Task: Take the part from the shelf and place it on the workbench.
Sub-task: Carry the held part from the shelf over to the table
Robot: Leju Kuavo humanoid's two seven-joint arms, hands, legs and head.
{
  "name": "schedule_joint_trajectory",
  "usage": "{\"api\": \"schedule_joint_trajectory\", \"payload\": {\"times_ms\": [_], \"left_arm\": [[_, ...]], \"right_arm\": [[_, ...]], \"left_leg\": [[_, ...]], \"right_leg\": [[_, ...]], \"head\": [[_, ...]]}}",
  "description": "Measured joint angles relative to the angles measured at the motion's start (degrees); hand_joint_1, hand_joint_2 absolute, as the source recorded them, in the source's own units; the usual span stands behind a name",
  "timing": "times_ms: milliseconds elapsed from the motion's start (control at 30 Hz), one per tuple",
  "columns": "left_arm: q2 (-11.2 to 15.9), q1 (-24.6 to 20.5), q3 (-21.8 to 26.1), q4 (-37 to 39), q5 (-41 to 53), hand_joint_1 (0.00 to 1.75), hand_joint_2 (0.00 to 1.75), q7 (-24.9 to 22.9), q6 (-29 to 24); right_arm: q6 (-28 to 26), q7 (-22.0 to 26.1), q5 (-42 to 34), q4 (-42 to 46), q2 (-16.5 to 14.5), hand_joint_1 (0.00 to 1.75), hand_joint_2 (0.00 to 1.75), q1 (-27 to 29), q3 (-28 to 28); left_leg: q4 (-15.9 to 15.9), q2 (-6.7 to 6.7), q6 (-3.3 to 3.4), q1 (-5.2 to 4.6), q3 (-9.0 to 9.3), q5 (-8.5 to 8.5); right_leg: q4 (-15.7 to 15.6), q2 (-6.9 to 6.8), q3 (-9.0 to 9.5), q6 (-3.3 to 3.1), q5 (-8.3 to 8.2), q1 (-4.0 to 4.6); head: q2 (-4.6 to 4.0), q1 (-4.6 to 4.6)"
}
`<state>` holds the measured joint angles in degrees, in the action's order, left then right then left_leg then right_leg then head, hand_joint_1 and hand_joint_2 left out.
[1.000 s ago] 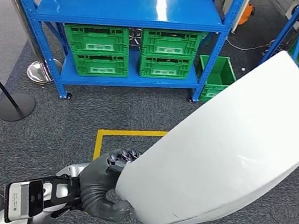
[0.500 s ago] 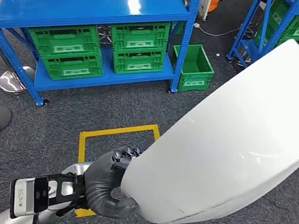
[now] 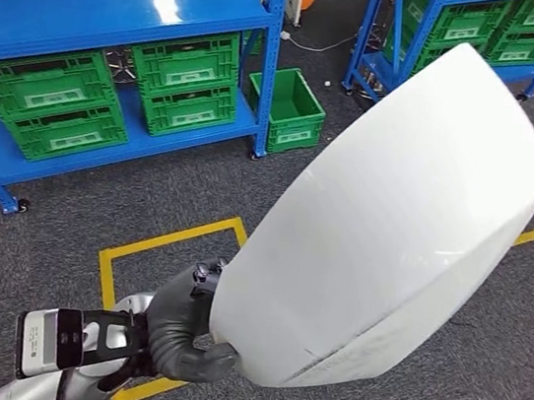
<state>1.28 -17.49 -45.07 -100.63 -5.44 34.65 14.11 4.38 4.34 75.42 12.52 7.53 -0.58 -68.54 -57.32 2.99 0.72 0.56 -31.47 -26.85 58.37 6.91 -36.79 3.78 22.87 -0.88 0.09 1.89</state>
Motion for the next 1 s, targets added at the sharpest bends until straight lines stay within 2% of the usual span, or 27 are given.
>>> {"api": "schedule_joint_trajectory", "payload": {"times_ms": [33,100,133,167,200,233,267,300,333,367,400,467,533,600,633,667,700,733,767,800,833,867,900,933,967,1000], "left_arm": [[-0.2,0.0,0.0,0.0,0.1,1.75,1.75,0.0,0.2],[-0.3,0.2,0.1,0.0,0.0,1.75,1.75,0.2,0.8],[-0.3,0.4,0.1,0.1,-0.2,1.75,1.75,0.3,1.2],[-0.3,0.6,0.2,0.1,-0.4,1.75,1.75,0.5,1.7],[-0.4,0.7,0.2,0.2,-0.5,1.75,1.75,0.5,2.2],[-0.5,0.8,0.2,0.2,-0.6,1.75,1.75,0.6,2.6],[-0.5,0.8,0.2,0.2,-0.7,1.75,1.75,0.6,3.0],[-0.6,0.8,0.2,0.2,-0.7,1.75,1.75,0.5,3.3],[-0.6,0.7,0.3,0.3,-0.8,1.75,1.75,0.3,3.6],[-0.6,0.5,0.4,0.3,-1.0,1.75,1.75,0.0,3.9],[-0.5,0.3,0.5,0.4,-1.1,1.75,1.75,-0.4,4.2],[-0.4,-0.1,0.6,0.6,-1.2,1.75,1.75,-1.2,4.6],[-0.4,-0.5,0.7,0.6,-1.4,1.75,1.75,-2.0,4.9],[-0.2,-0.6,0.7,0.7,-1.6,1.75,1.75,-2.7,4.9],[-0.1,-0.6,0.6,0.7,-1.6,1.75,1.75,-3.0,5.0],[0.0,-0.5,0.6,0.8,-1.7,1.75,1.75,-3.2,5.0],[0.1,-0.5,0.5,0.9,-1.7,1.75,1.75,-3.3,5.0],[0.1,-0.5,0.4,1.0,-1.7,1.75,1.75,-3.4,5.0],[0.1,-0.5,0.3,1.0,-1.7,1.75,1.75,-3.4,5.0],[0.1,-0.6,0.2,1.1,-1.7,1.75,1.75,-3.5,5.0],[0.1,-0.6,0.1,1.1,-1.7,1.75,1.75,-3.5,4.9],[0.1,-0.7,0.1,1.1,-1.7,1.75,1.75,-3.5,4.9],[0.1,-0.7,0.0,1.1,-1.7,1.75,1.75,-3.6,4.9],[0.1,-0.7,0.0,1.2,-1.7,1.75,1.75,-3.6,4.9],[0.1,-0.8,0.0,1.3,-1.7,1.75,1.75,-3.7,4.9],[0.0,-0.9,-0.1,1.3,-1.8,1.75,1.75,-3.7,4.9]], "right_arm": [[0.1,-0.1,-0.2,0.0,0.0,0.00,0.00,0.0,-0.2],[0.3,-0.5,-0.6,0.0,0.0,0.00,0.00,-0.3,-0.5],[0.4,-0.8,-0.7,0.0,0.0,0.00,0.00,-0.4,-0.7],[0.5,-1.3,-0.8,0.0,0.0,0.00,0.00,-0.4,-0.9],[0.5,-1.8,-0.9,0.0,-0.1,0.00,0.00,-0.3,-1.2],[0.5,-2.2,-1.1,0.0,-0.1,0.00,0.00,-0.1,-1.5],[0.5,-2.5,-1.3,0.1,-0.1,0.00,0.00,0.0,-1.8],[0.4,-2.8,-1.5,0.1,-0.2,0.00,0.00,0.1,-2.1],[0.4,-2.9,-1.8,0.1,-0.3,0.00,0.00,0.0,-2.4],[0.4,-3.0,-1.9,0.1,-0.5,0.00,0.00,-0.2,-2.7],[0.4,-3.1,-2.1,0.1,-0.8,0.00,0.00,-0.4,-3.0],[0.4,-3.3,-2.4,0.1,-1.5,0.00,0.00,-0.5,-3.5],[0.4,-3.4,-2.8,0.1,-2.2,0.00,0.00,-0.6,-4.0],[0.4,-3.4,-3.1,0.0,-3.0,0.00,0.00,-1.1,-4.4],[0.4,-3.3,-3.2,0.0,-3.4,0.00,0.00,-1.3,-4.6],[0.4,-3.2,-3.4,0.0,-3.8,0.00,0.00,-1.5,-4.7],[0.4,-3.0,-3.5,0.0,-4.2,0.00,0.00,-1.6,-4.9],[0.4,-2.9,-3.6,0.0,-4.5,0.00,0.00,-1.6,-5.1],[0.4,-2.9,-3.6,0.0,-4.7,0.00,0.00,-1.6,-5.2],[0.4,-2.8,-3.7,0.0,-4.9,0.00,0.00,-1.6,-5.3],[0.4,-2.8,-3.7,0.0,-5.1,0.00,0.00,-1.7,-5.4],[0.4,-2.7,-3.8,0.0,-5.1,0.00,0.00,-1.7,-5.5],[0.4,-2.6,-3.8,0.0,-5.2,0.00,0.00,-1.8,-5.5],[0.4,-2.6,-3.8,0.0,-5.2,0.00,0.00,-1.7,-5.6],[0.4,-2.5,-3.8,0.0,-5.2,0.00,0.00,-1.6,-5.7],[0.4,-2.5,-3.8,-0.1,-5.3,0.00,0.00,-1.4,-5.8]], "left_leg": [[0.1,-0.71,0.29,0.09,0.04,0.09],[0.1,-2.29,0.63,0.02,0.09,0.05],[0.1,-3.13,0.70,-0.04,0.10,-0.01],[0.1,-3.95,0.72,-0.08,0.13,-0.09],[0.1,-4.66,0.71,-0.09,0.20,-0.19],[0.1,-5.29,0.62,-0.07,0.33,-0.32],[0.1,-5.88,0.46,-0.05,0.56,-0.50],[0.1,-6.44,0.22,-0.11,0.83,-0.72],[0.1,-6.98,-0.09,-0.27,1.08,-0.96],[0.1,-7.48,-0.40,-0.45,1.27,-1.12],[0.1,-7.95,-0.69,-0.63,1.39,-1.20],[0.4,-8.61,-1.33,-0.65,1.56,-1.31],[-1.0,-6.99,-1.92,-0.48,1.04,-2.64],[-7.0,-4.42,-2.10,-0.40,-1.80,-6.03],[-11.2,-3.84,-2.07,-0.43,-3.94,-7.81],[-14.6,-3.60,-2.01,-0.47,-5.82,-8.86],[-16.4,-3.50,-1.93,-0.50,-6.97,-8.76],[-15.9,-3.40,-1.81,-0.53,-7.02,-7.47],[-13.3,-3.06,-1.66,-0.51,-5.97,-5.31],[-9.5,-2.01,-1.54,-0.42,-4.29,-2.97],[-5.5,-0.50,-1.48,-0.24,-2.55,-1.32],[-2.7,0.73,-1.46,-0.10,-1.31,-0.32],[-1.1,1.64,-1.38,-0.05,-0.69,-0.01],[-0.6,1.69,-1.20,-0.11,-0.57,-0.06],[-0.6,1.06,-0.88,-0.15,-0.63,0.10],[-0.5,0.44,-0.51,-0.14,-0.62,0.26]], "right_leg": [[1.5,-1.56,-0.78,0.27,0.92,0.12],[8.2,-5.22,-3.92,0.76,4.48,0.26],[12.3,-6.09,-5.83,0.97,6.23,0.18],[15.3,-6.50,-7.18,1.11,7.19,0.09],[16.2,-6.70,-7.46,1.20,7.09,0.02],[14.5,-6.91,-6.43,1.24,5.90,-0.03],[10.9,-7.45,-4.34,1.24,4.05,-0.05],[6.7,-8.59,-1.94,1.22,2.56,0.07],[3.1,-9.41,0.05,0.95,1.38,0.18],[1.0,-9.96,1.21,0.60,0.83,0.31],[0.2,-10.03,1.51,0.17,0.83,0.47],[0.2,-8.77,1.21,-0.77,0.67,0.47],[0.0,-7.64,1.14,-1.48,0.49,0.29],[-0.2,-6.41,1.05,-1.96,0.31,0.19],[-0.2,-5.73,0.96,-2.12,0.26,0.22],[-0.2,-5.00,0.90,-2.21,0.23,0.27],[-0.2,-4.25,0.89,-2.25,0.20,0.30],[-0.2,-3.49,0.91,-2.21,0.15,0.30],[-0.1,-2.71,0.94,-2.13,0.09,0.27],[-0.1,-1.95,0.94,-1.97,0.00,0.21],[0.0,-1.19,0.79,-1.74,-0.06,0.24],[0.1,-0.53,0.56,-1.49,-0.15,0.25],[0.1,0.09,0.29,-1.16,-0.30,0.21],[0.1,0.67,0.04,-0.78,-0.49,0.14],[-0.2,1.20,-0.21,-0.44,-0.73,-0.03],[-0.1,1.06,-0.43,-0.13,-0.75,-0.08]], "head": [[0.00,0.19],[0.00,0.56],[0.00,0.60],[0.00,0.59],[0.00,0.60],[0.00,0.61],[0.00,0.61],[0.00,0.64],[0.00,0.62],[0.00,0.61],[0.00,0.58],[0.00,0.55],[0.00,0.52],[0.00,0.34],[0.00,0.26],[0.00,0.19],[0.00,0.19],[0.00,0.19],[0.00,0.18],[0.00,0.17],[0.00,0.11],[0.00,0.09],[0.00,0.03],[0.00,0.00],[0.00,-0.01],[0.00,-0.01]]}}
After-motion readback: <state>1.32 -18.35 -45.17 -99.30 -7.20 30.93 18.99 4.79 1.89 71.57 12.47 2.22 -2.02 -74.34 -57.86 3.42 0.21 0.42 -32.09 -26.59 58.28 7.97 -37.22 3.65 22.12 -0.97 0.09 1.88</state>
